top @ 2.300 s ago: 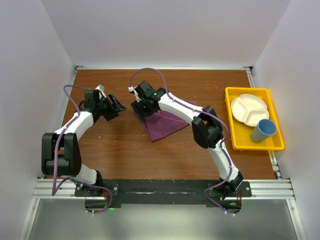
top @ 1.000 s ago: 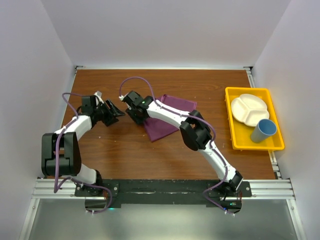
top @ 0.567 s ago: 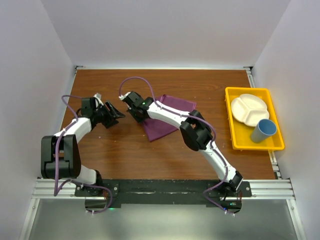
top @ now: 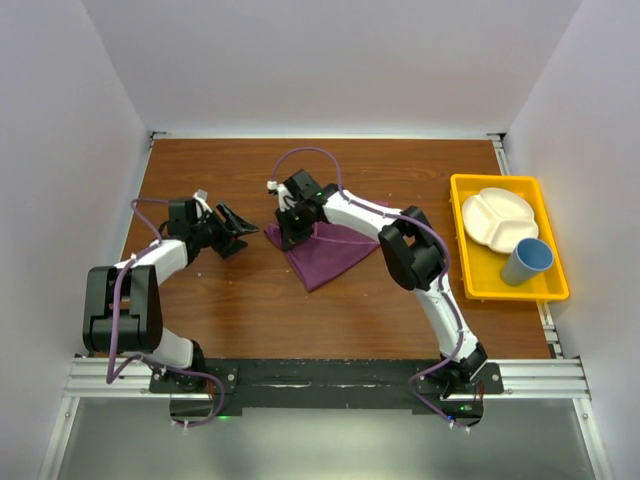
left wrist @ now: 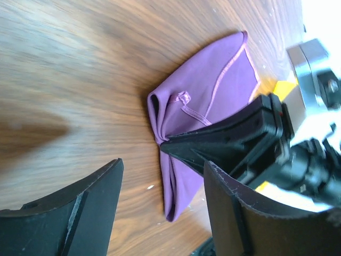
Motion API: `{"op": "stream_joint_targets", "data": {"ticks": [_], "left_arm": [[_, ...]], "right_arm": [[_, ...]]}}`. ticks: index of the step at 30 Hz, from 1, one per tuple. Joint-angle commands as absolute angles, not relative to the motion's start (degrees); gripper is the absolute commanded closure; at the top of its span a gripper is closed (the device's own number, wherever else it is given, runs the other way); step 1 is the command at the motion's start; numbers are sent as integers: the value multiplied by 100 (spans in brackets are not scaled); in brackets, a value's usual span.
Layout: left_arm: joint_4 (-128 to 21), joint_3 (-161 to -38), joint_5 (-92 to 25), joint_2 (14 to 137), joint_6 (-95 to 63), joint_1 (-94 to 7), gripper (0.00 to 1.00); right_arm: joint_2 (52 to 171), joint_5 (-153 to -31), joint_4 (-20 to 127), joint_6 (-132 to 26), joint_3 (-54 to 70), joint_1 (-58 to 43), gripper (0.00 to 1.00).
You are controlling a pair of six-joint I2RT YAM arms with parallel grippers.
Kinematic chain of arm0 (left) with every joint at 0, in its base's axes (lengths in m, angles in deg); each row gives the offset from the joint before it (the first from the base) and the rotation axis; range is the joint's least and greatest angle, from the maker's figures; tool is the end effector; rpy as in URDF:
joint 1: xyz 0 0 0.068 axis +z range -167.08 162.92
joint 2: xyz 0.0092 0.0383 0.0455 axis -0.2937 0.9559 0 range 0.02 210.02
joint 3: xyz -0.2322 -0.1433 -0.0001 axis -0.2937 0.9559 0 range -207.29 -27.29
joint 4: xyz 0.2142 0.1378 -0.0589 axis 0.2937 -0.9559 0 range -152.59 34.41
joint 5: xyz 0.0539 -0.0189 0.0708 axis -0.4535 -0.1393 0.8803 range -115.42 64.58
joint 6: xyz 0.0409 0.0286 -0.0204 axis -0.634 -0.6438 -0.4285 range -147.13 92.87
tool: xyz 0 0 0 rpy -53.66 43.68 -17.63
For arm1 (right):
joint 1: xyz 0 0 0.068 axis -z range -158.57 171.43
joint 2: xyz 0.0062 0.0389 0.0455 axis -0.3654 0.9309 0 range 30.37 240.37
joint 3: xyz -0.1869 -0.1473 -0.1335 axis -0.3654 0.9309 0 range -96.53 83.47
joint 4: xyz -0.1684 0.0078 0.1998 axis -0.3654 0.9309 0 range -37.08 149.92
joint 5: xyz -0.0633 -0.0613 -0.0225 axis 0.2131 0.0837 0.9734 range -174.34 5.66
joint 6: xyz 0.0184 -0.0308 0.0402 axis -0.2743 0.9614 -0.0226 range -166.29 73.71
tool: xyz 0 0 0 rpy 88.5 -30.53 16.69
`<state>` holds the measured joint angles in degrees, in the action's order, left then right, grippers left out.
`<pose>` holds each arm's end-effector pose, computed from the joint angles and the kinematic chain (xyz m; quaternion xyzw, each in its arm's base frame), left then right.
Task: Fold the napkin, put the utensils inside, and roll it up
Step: Roll the napkin with the utensil
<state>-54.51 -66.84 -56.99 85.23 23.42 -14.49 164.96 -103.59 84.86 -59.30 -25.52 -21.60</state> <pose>0.2870 -0.0056 0.1701 -0.3031 0.8409 -0.3803 0.2375 0.3648 0.3565 0.1591 -0.2903 0.9022 0.2711 0.1679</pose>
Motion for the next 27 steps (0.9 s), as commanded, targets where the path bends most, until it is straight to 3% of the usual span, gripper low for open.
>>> {"op": "stream_joint_targets", "data": {"ticks": [1,15,27], "left_arm": [[-4829,-6789,-5847,8642,2868,-1855,33],[-5224,-7421,-5144,9327,3369,-2429,28],[-5471,-7896,-4836,10303,3406,-2402,34]], "right_arm": [[16045,-11755,7771,-6579,-2095,-1742,100],[16115,-12934,7199,-7098,-1866,-1355,100],[16247,-13005,7120,-6958,-1857,-1443,100]]}}
